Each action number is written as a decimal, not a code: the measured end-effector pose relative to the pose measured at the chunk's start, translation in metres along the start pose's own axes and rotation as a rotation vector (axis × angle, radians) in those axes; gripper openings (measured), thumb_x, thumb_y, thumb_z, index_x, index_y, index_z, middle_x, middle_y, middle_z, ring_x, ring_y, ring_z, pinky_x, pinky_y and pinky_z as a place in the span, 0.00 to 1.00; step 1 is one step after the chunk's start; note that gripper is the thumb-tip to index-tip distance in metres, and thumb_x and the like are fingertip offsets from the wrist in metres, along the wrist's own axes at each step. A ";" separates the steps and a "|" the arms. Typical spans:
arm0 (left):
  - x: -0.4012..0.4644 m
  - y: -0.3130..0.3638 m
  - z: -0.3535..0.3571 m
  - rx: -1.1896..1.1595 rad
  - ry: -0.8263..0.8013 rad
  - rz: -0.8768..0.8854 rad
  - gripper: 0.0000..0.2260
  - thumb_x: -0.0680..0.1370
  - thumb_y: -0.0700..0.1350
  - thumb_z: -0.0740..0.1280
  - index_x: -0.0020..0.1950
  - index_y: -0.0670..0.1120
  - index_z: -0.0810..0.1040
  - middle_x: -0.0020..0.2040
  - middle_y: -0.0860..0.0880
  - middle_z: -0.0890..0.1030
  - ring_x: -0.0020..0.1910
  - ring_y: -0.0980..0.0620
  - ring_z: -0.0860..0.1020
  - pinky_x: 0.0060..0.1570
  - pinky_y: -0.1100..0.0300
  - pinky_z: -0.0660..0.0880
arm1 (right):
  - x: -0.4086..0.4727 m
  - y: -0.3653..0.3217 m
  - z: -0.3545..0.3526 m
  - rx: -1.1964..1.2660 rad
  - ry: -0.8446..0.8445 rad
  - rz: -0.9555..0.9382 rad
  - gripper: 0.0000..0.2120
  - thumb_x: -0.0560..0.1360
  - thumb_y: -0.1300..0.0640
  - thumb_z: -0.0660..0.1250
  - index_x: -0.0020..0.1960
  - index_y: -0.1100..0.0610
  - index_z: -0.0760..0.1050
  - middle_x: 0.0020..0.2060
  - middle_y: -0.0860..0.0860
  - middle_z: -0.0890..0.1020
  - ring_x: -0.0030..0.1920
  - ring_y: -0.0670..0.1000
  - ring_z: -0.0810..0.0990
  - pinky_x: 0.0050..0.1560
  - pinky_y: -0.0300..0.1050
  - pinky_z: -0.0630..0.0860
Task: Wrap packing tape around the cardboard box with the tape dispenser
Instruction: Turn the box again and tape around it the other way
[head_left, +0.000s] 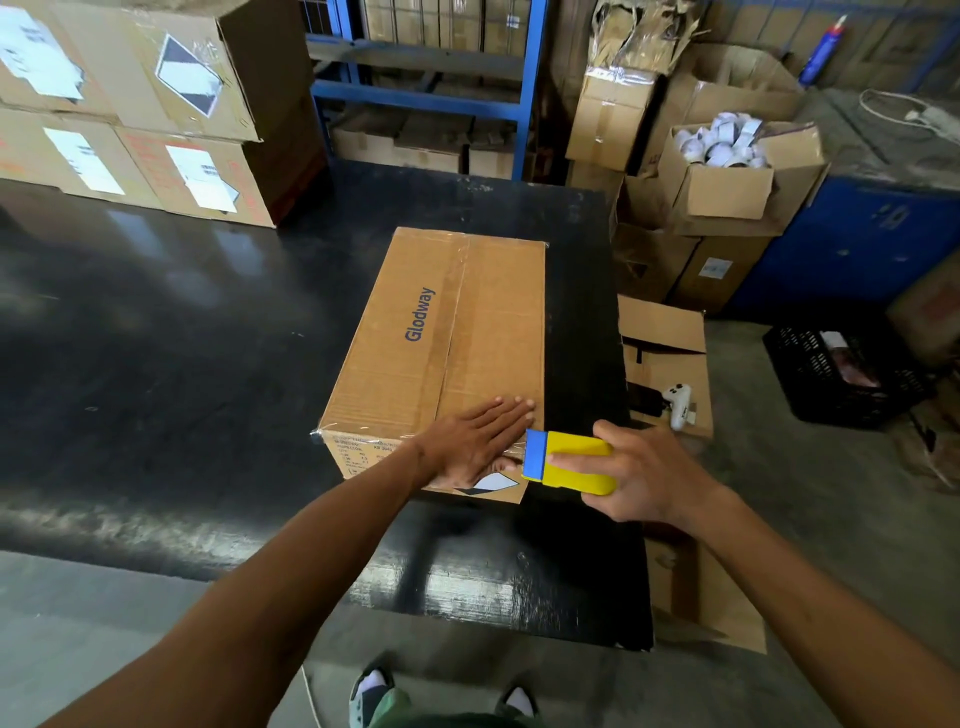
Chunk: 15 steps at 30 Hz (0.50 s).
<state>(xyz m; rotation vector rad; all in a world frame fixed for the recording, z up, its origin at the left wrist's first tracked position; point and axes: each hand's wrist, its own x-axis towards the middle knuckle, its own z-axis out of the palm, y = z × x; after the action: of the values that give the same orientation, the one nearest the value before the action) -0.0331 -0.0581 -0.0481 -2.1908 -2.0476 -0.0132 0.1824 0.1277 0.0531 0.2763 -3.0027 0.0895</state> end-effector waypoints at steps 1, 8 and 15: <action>0.000 0.000 0.000 -0.010 0.003 0.000 0.32 0.84 0.59 0.45 0.79 0.36 0.55 0.79 0.39 0.56 0.79 0.43 0.54 0.77 0.47 0.57 | -0.002 0.002 0.001 0.011 0.002 -0.006 0.26 0.64 0.44 0.75 0.62 0.43 0.80 0.39 0.51 0.76 0.26 0.50 0.70 0.23 0.38 0.65; -0.002 0.001 -0.004 0.019 0.002 -0.008 0.32 0.84 0.59 0.48 0.80 0.37 0.53 0.80 0.39 0.54 0.80 0.44 0.51 0.78 0.50 0.51 | -0.024 0.029 -0.007 0.007 -0.032 -0.057 0.25 0.69 0.41 0.65 0.66 0.40 0.75 0.40 0.50 0.74 0.29 0.49 0.71 0.23 0.40 0.66; 0.003 0.003 -0.004 0.028 -0.018 -0.028 0.31 0.85 0.59 0.48 0.80 0.38 0.53 0.80 0.40 0.54 0.80 0.44 0.51 0.77 0.48 0.55 | -0.033 0.042 0.009 -0.054 -0.005 -0.078 0.28 0.64 0.44 0.75 0.64 0.43 0.78 0.41 0.52 0.75 0.30 0.50 0.73 0.27 0.38 0.62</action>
<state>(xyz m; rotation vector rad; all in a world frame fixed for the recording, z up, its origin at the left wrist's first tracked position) -0.0297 -0.0558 -0.0445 -2.1534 -2.0756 0.0326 0.2056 0.1746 0.0382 0.3876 -2.9896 0.0004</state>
